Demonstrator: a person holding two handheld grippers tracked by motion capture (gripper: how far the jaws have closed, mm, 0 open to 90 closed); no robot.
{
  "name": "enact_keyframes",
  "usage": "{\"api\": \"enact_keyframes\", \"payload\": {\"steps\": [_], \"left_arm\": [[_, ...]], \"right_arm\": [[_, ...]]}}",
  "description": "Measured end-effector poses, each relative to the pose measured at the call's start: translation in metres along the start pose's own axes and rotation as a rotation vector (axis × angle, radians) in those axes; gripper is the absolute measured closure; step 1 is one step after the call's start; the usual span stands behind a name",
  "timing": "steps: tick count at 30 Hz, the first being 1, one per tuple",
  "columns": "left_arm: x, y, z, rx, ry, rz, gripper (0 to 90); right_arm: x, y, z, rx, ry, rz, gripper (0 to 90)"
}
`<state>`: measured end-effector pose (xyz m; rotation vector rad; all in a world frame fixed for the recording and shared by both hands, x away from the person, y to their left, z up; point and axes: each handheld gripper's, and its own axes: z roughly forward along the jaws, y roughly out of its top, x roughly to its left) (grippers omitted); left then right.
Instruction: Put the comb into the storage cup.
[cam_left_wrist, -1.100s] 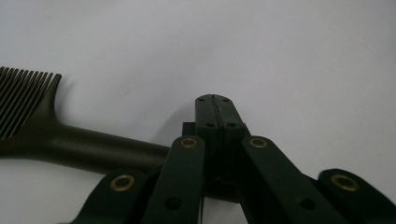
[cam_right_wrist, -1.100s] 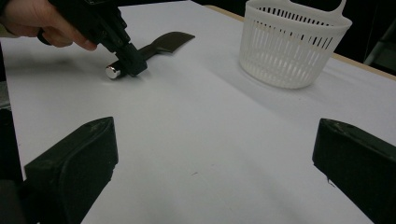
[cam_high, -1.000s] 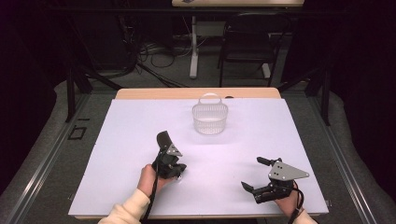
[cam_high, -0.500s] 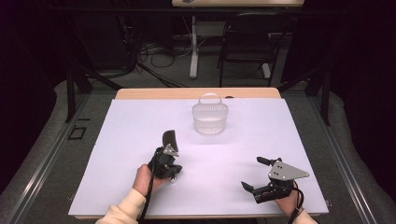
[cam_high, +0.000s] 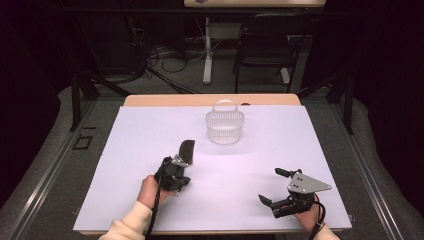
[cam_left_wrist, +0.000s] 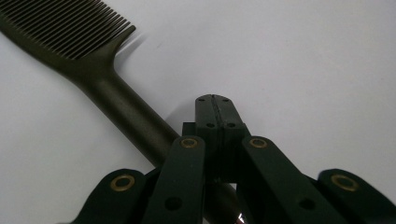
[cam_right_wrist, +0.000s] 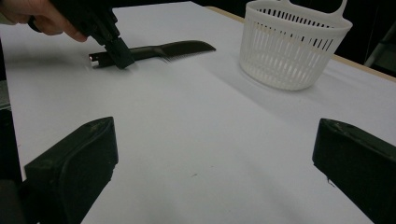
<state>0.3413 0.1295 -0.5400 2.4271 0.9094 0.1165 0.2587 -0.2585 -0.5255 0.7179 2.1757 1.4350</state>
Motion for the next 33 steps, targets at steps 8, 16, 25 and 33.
{"api": "enact_keyframes", "payload": {"steps": [8,16,25,33], "left_arm": [[0.004,-0.001,-0.003,0.011,0.018,0.003,90.0],[0.009,-0.002,-0.007,0.013,0.044,0.003,90.0],[0.015,-0.004,-0.010,0.006,0.074,-0.005,90.0],[0.019,-0.004,-0.013,-0.001,0.095,0.002,90.0]], "right_arm": [[0.000,0.000,0.000,0.001,0.001,0.000,0.0],[0.000,0.000,0.000,0.002,0.000,0.001,0.0],[0.000,0.000,0.000,0.003,0.001,0.000,0.0],[0.000,0.000,0.000,0.004,0.003,0.005,0.0]]}}
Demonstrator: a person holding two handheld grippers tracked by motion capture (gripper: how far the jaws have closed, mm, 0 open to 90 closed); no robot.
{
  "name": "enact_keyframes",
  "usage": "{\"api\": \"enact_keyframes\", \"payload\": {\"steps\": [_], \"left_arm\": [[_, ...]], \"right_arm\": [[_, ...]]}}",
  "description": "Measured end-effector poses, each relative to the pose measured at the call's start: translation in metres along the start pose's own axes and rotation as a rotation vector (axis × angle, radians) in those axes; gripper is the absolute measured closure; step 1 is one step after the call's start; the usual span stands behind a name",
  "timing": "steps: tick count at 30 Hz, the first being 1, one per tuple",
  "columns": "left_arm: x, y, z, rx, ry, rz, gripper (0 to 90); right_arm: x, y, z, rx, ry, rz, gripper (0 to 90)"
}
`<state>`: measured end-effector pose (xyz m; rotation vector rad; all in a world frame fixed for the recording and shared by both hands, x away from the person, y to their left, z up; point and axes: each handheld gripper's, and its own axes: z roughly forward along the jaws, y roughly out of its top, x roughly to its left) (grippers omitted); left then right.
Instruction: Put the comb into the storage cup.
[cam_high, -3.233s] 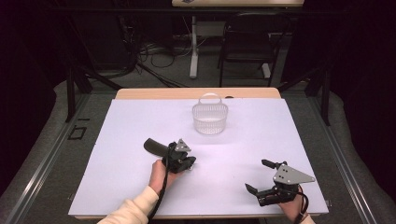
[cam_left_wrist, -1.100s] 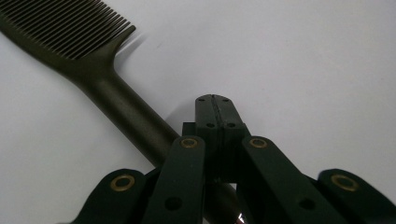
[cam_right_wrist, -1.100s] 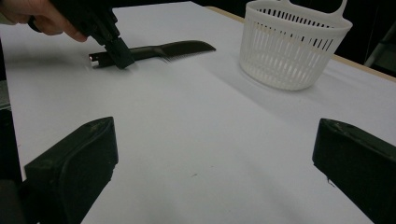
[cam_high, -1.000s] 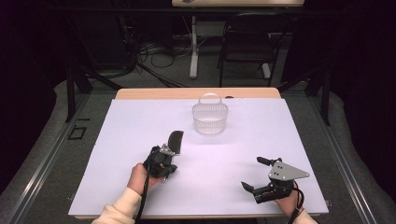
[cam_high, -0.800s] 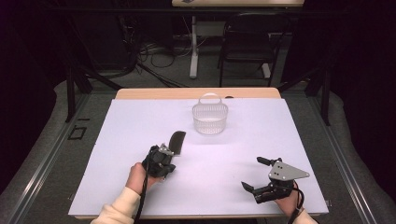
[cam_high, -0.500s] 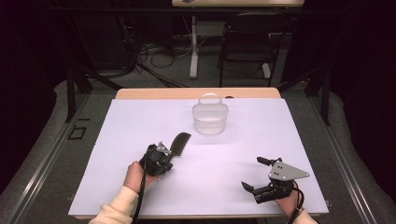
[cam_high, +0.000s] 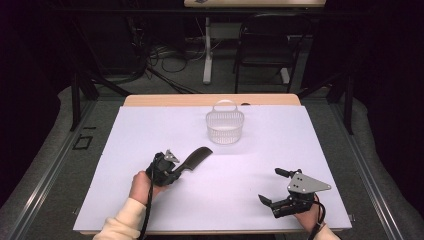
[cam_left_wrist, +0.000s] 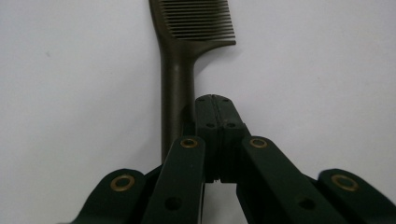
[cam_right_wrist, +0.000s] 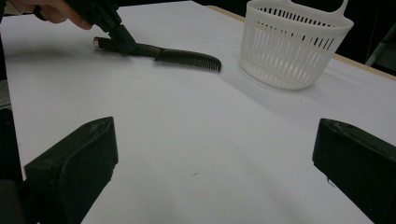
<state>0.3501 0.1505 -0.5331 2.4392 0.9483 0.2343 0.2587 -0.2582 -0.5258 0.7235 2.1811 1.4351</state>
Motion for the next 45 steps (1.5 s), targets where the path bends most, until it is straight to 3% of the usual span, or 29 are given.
{"api": "enact_keyframes", "payload": {"steps": [4,6,12,23,31,37,41,45], "left_arm": [[0.000,0.001,-0.004,-0.011,-0.008,0.006,88.1],[-0.002,0.001,-0.008,-0.019,-0.028,0.005,83.2],[-0.006,0.007,-0.020,-0.047,-0.022,0.013,63.9],[-0.007,0.019,-0.018,0.079,0.090,0.053,19.3],[0.001,0.022,-0.009,0.138,0.118,0.051,0.0],[0.006,0.031,-0.004,0.174,0.119,0.061,0.9],[0.006,0.038,0.001,0.198,0.113,0.074,18.7],[0.005,0.047,0.005,0.218,0.123,0.071,27.5]], "right_arm": [[0.000,0.000,0.000,0.000,0.000,-0.001,0.0],[0.000,0.000,0.000,-0.001,0.000,-0.003,0.0],[0.000,0.000,0.000,-0.001,0.000,-0.006,0.0],[0.000,0.000,0.002,0.007,0.000,-0.005,0.0],[0.001,0.000,0.002,0.009,0.001,-0.005,0.0],[0.002,0.001,0.002,0.009,0.007,-0.010,0.0],[0.001,0.000,0.002,0.008,0.009,-0.007,0.0],[0.000,0.000,0.003,0.022,0.019,-0.002,0.0]]}}
